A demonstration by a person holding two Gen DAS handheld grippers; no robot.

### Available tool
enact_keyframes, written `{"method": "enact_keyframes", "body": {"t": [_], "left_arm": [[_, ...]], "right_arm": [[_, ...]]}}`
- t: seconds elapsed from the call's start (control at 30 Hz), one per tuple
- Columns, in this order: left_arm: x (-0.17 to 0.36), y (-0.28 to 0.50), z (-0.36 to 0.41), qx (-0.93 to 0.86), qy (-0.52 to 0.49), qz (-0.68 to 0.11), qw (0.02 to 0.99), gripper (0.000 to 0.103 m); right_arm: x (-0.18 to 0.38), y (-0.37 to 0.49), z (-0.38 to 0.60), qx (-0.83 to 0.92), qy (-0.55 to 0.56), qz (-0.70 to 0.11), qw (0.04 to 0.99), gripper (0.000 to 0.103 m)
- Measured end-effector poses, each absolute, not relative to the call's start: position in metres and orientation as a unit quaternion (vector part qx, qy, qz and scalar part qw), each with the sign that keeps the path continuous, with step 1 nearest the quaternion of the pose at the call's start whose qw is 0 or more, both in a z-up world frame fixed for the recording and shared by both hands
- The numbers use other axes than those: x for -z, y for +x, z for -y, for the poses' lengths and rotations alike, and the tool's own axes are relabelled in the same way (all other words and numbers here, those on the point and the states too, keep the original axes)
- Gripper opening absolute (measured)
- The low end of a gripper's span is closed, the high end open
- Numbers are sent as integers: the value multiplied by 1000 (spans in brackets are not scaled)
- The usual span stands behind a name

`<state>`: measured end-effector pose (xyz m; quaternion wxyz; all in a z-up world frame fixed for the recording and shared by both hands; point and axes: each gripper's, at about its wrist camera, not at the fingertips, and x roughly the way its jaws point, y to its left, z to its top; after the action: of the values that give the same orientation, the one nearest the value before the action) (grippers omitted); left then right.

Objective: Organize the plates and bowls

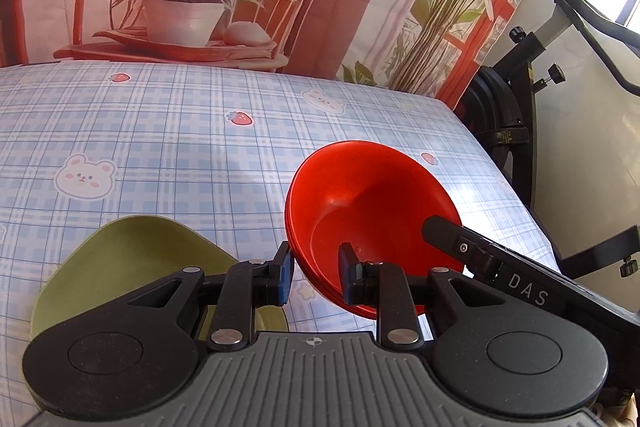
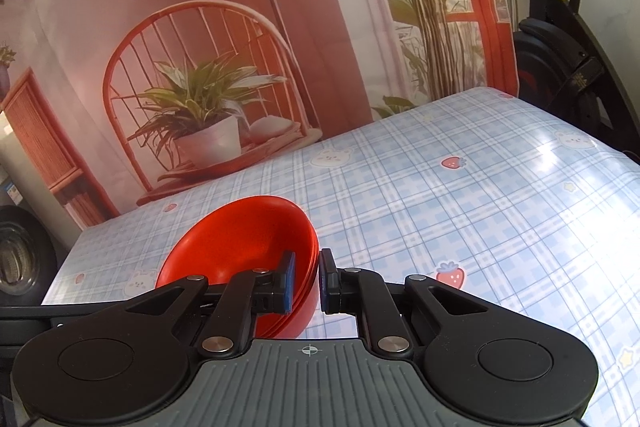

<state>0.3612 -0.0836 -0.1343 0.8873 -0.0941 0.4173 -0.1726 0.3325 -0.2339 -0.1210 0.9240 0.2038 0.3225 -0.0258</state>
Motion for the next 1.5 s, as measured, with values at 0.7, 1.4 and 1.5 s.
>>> {"method": "enact_keyframes", "body": {"t": [0.7,1.4,1.5], "left_arm": [[103,325,27,141,-135,-400,896,25],[107,294,-12,132,-169,-387,897,25],[108,292,-17,130,-174,-385,897,25]], "right_arm": [[84,323,180,-12,175,-320,931,11],[74,308,136,-36,141,-333,932,11],[75,307,131,-38,137,-336,931,11]]}}
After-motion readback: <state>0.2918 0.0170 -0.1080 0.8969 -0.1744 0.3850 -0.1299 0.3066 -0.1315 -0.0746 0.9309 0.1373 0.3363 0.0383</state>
